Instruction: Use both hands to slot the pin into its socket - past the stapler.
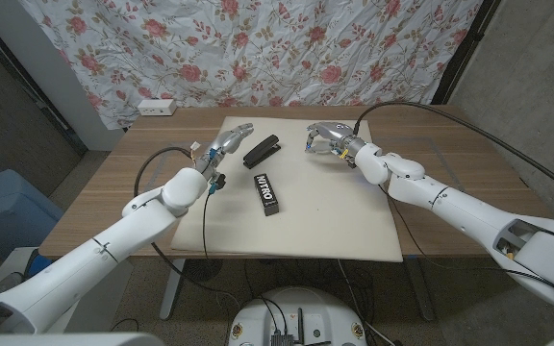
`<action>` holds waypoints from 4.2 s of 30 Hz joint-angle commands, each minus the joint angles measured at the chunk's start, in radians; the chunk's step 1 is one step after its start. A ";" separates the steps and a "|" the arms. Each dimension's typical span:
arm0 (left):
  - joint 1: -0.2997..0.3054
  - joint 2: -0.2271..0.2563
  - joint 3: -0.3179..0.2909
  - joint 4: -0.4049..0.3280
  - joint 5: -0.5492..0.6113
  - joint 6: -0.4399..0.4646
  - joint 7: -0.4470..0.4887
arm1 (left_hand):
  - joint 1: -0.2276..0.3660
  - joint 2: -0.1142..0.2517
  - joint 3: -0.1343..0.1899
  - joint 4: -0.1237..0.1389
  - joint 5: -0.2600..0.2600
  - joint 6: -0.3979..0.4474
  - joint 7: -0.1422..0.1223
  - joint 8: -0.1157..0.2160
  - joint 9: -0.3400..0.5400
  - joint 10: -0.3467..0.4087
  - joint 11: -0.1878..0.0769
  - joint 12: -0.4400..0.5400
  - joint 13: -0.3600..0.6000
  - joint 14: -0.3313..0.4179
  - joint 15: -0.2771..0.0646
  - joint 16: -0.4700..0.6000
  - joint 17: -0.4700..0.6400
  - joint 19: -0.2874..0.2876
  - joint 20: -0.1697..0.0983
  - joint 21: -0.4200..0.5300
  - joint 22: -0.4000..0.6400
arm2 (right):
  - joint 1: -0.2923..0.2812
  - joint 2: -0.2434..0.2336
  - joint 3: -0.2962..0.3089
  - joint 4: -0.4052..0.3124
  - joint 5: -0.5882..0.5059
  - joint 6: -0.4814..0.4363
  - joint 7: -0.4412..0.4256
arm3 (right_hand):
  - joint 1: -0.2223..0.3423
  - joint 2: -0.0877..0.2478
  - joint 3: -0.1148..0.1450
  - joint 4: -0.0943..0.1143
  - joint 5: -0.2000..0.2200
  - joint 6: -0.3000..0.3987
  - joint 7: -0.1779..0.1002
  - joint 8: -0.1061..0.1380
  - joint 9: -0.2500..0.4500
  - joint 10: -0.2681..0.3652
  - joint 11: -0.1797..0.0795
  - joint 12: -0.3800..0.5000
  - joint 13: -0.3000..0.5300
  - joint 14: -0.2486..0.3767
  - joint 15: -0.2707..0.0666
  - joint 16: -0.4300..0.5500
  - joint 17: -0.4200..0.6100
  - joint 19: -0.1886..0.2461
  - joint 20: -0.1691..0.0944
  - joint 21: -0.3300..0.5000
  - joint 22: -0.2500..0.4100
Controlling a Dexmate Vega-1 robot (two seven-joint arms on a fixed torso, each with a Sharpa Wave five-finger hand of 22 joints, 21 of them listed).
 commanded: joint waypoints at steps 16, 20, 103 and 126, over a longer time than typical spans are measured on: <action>-0.158 0.013 0.156 -0.048 0.247 0.147 -0.147 | -0.035 0.072 -0.026 0.050 -0.005 0.013 -0.006 -0.003 0.004 0.007 -0.004 0.000 0.002 -0.006 -0.034 0.004 0.010 -0.030 -0.083 0.002 0.008 | -0.025 -0.010 0.053 0.031 0.098 0.100 -0.098 | 0.010 0.008 -0.005 -0.001 0.007 0.008 -0.006 0.007 0.003 0.011 -0.001 -0.001 0.003 0.007 -0.035 0.005 0.002 0.012 0.000 -0.002 0.003; -0.182 -0.001 0.179 -0.035 0.272 0.155 -0.174 | -0.038 0.072 -0.032 0.058 -0.004 0.009 -0.009 -0.005 0.004 0.006 -0.005 -0.001 0.002 -0.005 -0.036 0.005 0.010 -0.039 -0.083 0.001 0.008 | -0.026 -0.011 0.055 0.030 0.098 0.098 -0.096 | 0.010 0.007 -0.006 -0.001 0.007 0.007 -0.006 0.006 0.003 0.011 0.000 -0.002 0.003 0.006 -0.034 0.004 0.002 0.010 0.001 -0.003 0.003; -0.391 -0.124 0.457 0.031 0.487 0.375 -0.534 | -0.053 0.102 -0.214 0.091 0.004 -0.139 0.029 -0.006 0.002 -0.107 0.014 -0.005 0.000 -0.097 -0.017 0.015 0.013 -0.289 -0.080 0.008 0.017 | -0.064 0.004 0.099 0.053 0.192 0.123 -0.139 | 0.015 0.013 -0.020 -0.001 0.017 0.009 0.002 -0.007 -0.020 0.027 0.002 -0.008 0.004 0.008 -0.029 0.003 0.003 0.008 0.001 -0.005 0.004; -0.404 -0.118 0.468 0.037 0.448 0.403 -0.580 | -0.053 0.103 -0.237 0.090 0.006 -0.125 0.043 -0.005 0.002 -0.085 0.023 0.000 0.000 -0.086 -0.015 0.014 0.011 -0.288 -0.082 0.015 0.017 | -0.090 0.016 0.110 0.039 0.231 0.139 -0.138 | 0.017 0.015 -0.023 -0.001 0.019 0.010 0.003 -0.010 -0.025 0.028 0.003 -0.010 0.004 0.007 -0.029 0.002 0.003 0.007 0.000 -0.006 0.004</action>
